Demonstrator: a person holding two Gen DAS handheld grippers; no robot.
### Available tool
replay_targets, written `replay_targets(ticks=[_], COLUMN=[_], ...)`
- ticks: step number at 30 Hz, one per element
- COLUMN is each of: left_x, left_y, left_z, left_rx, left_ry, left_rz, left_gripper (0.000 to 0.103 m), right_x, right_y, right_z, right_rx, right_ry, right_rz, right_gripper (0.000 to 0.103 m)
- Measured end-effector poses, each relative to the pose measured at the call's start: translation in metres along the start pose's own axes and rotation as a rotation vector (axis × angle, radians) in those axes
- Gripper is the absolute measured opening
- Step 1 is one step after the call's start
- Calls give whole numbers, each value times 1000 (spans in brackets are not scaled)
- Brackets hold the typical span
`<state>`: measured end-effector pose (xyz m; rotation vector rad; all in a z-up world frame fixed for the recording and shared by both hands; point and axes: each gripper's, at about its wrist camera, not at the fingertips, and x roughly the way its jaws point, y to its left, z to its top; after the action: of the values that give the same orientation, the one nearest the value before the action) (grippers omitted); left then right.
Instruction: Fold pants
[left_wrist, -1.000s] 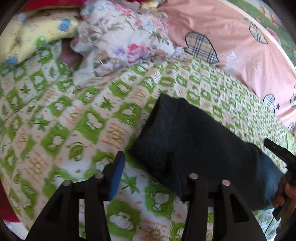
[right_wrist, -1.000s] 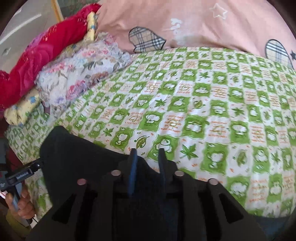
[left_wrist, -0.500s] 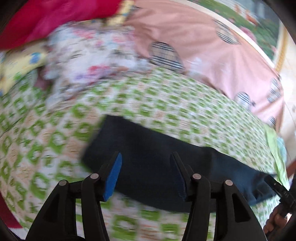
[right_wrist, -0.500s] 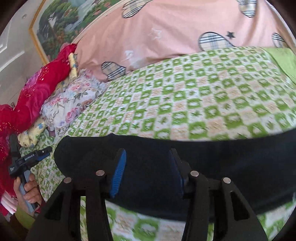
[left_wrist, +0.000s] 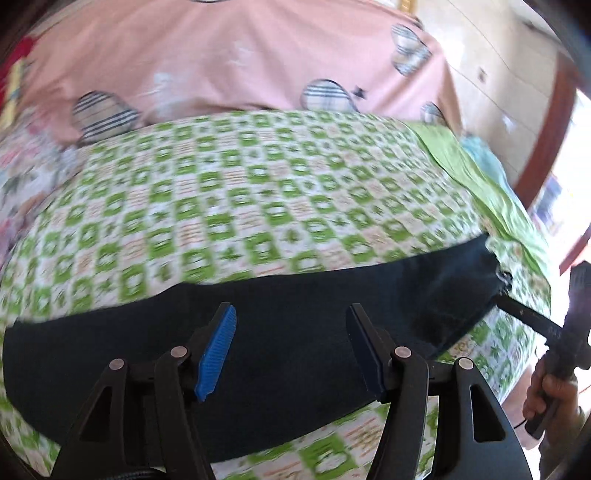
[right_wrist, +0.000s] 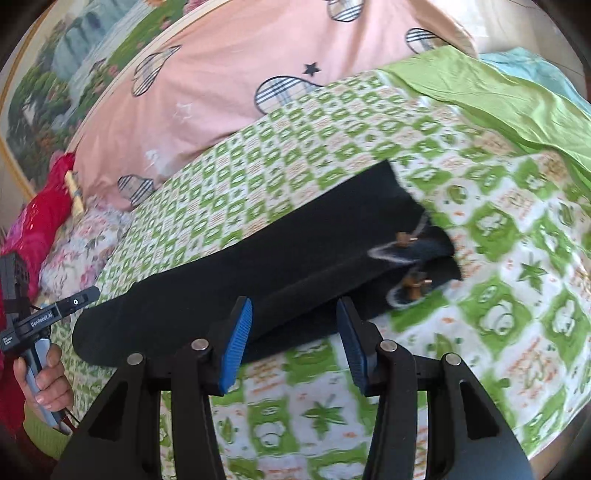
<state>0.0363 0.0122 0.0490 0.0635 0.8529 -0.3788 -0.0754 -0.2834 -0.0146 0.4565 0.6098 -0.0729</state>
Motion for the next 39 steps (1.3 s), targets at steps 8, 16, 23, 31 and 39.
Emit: replay_targets(ticks=[8, 16, 23, 31, 39], left_x=[45, 81, 106, 136, 171], left_y=[-70, -126, -166, -204, -229], left_z=[42, 69, 76, 73, 74], left_rx=[178, 325, 421, 525, 581], left_ry=[83, 141, 193, 257, 323], left_rz=[-117, -182, -229, -260, -276], left_gripper=[64, 65, 65, 65, 65], right_x=[5, 9, -10, -15, -15], right_y=[-26, -35, -36, -49, -63], right_z=[6, 13, 8, 1, -8], right_rx=[91, 137, 117, 171, 223], right_ry=[2, -27, -54, -12, -23], right_rz=[7, 34, 50, 16, -19], right_gripper=[49, 34, 5, 10, 45])
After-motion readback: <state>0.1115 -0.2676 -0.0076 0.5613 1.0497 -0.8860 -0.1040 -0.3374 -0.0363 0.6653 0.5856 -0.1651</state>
